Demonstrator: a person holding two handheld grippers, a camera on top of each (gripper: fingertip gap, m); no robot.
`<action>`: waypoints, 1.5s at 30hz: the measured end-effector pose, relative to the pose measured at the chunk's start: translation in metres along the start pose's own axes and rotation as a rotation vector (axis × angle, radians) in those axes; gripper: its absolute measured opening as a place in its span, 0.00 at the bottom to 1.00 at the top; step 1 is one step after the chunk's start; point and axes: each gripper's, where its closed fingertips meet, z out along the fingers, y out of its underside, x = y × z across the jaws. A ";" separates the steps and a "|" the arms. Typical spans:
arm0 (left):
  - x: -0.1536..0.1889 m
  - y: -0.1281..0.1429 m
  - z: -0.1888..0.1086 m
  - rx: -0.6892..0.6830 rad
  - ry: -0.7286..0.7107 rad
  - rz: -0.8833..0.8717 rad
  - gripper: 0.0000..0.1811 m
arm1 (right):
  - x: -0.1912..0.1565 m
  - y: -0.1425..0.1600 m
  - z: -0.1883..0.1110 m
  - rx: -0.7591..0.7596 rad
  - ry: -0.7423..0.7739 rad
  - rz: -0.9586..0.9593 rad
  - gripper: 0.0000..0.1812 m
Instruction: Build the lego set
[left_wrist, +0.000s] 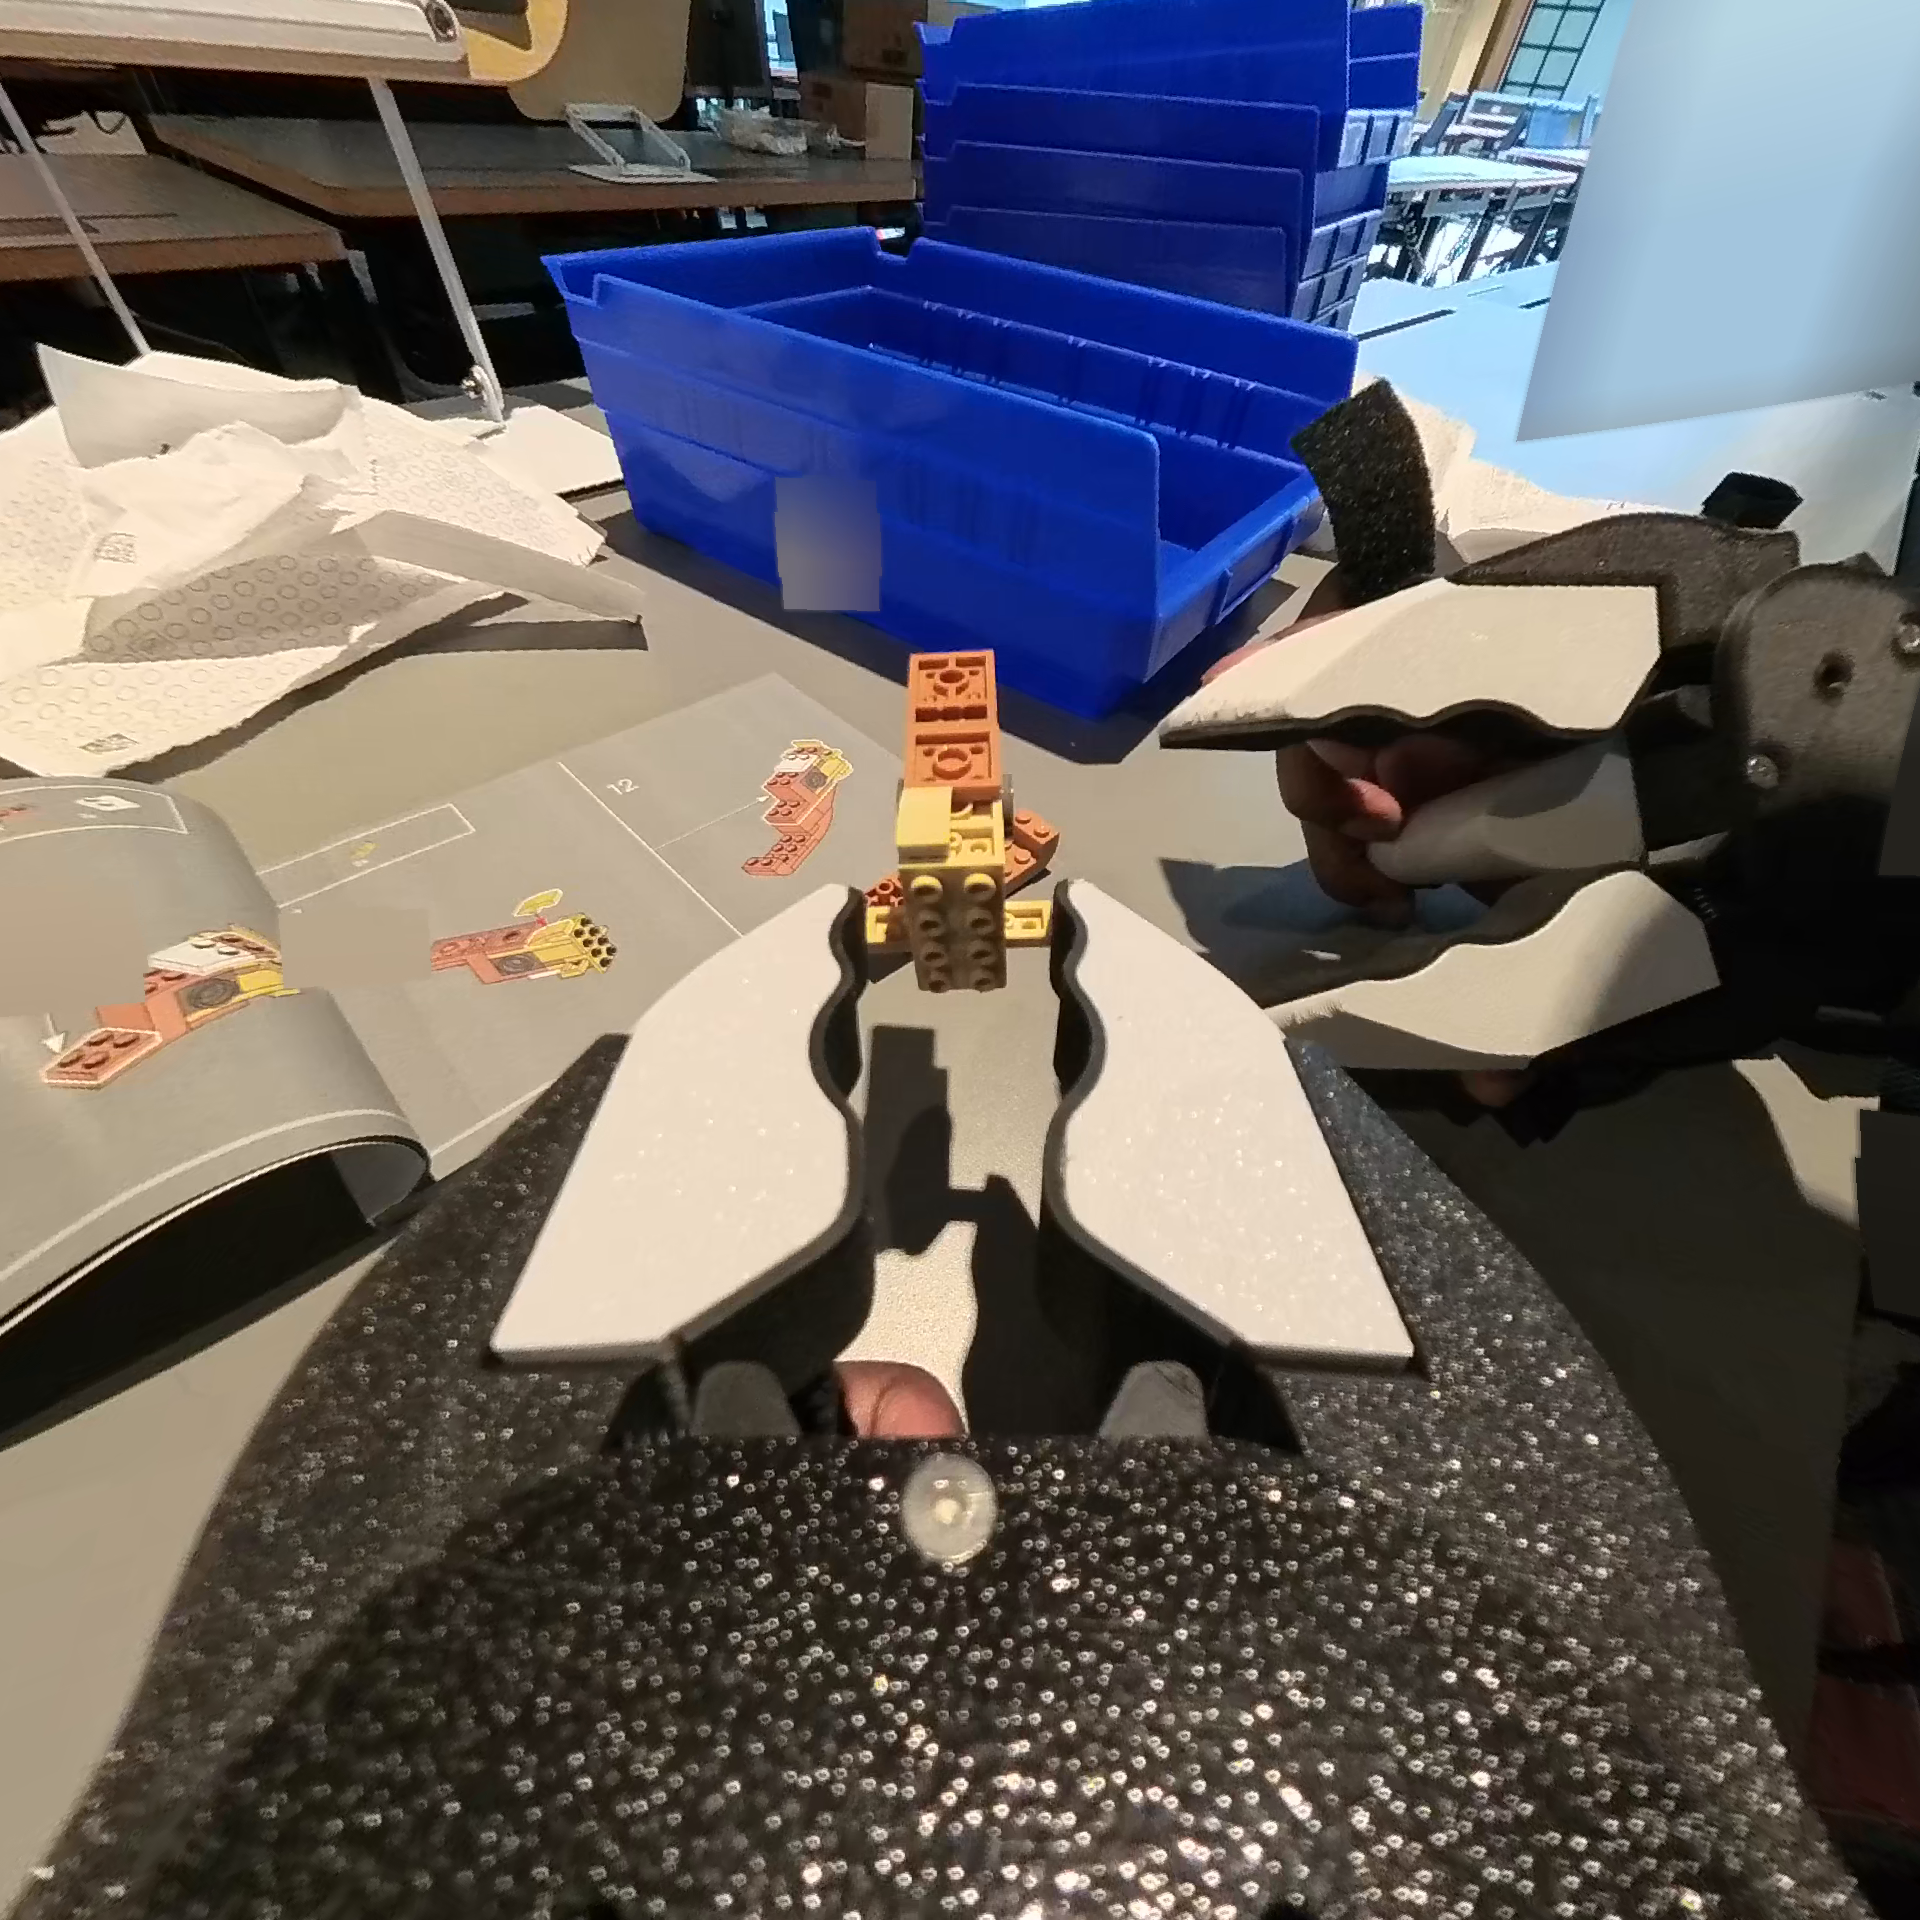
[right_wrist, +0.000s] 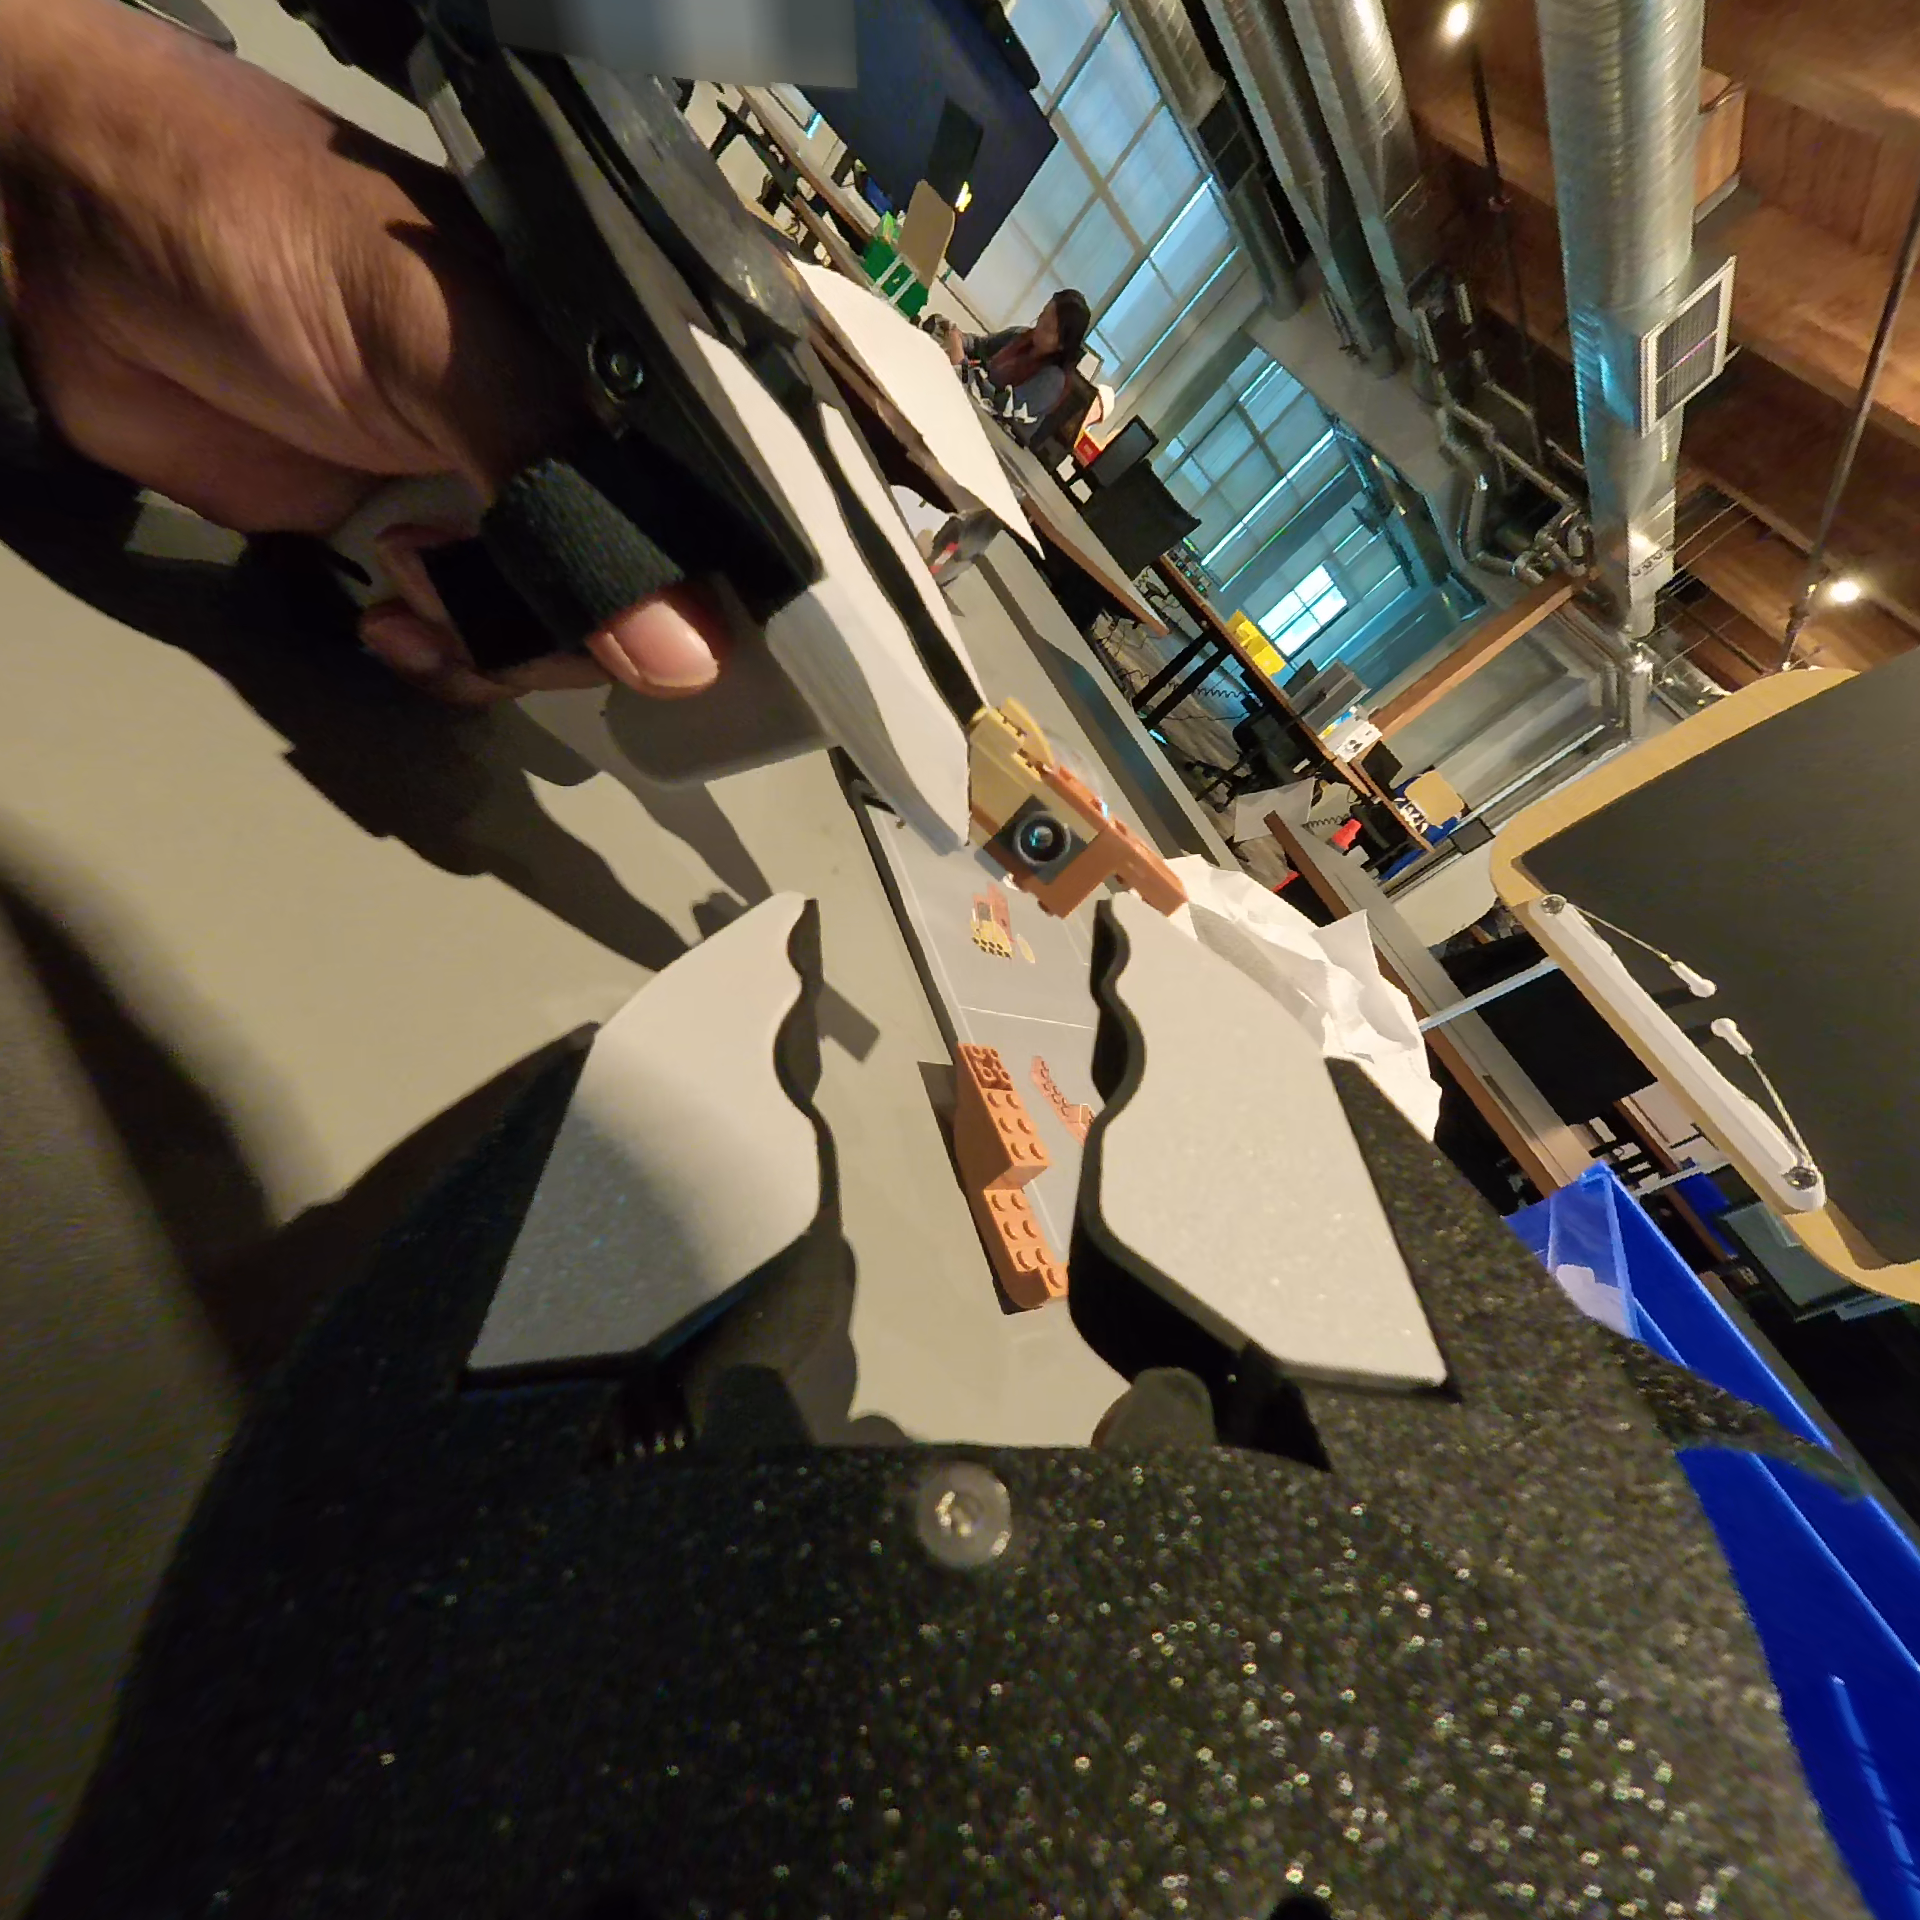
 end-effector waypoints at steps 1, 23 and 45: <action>0.000 0.000 0.000 -0.002 0.000 0.002 0.18 | 0.000 0.000 0.000 0.001 0.001 0.002 0.27; 0.012 0.017 0.007 -0.127 0.001 0.111 0.18 | 0.050 0.015 -0.032 -0.030 0.159 0.114 0.25; 0.034 0.070 0.002 -0.463 0.059 0.197 0.18 | -0.012 0.061 -0.060 -0.364 -0.206 0.206 0.22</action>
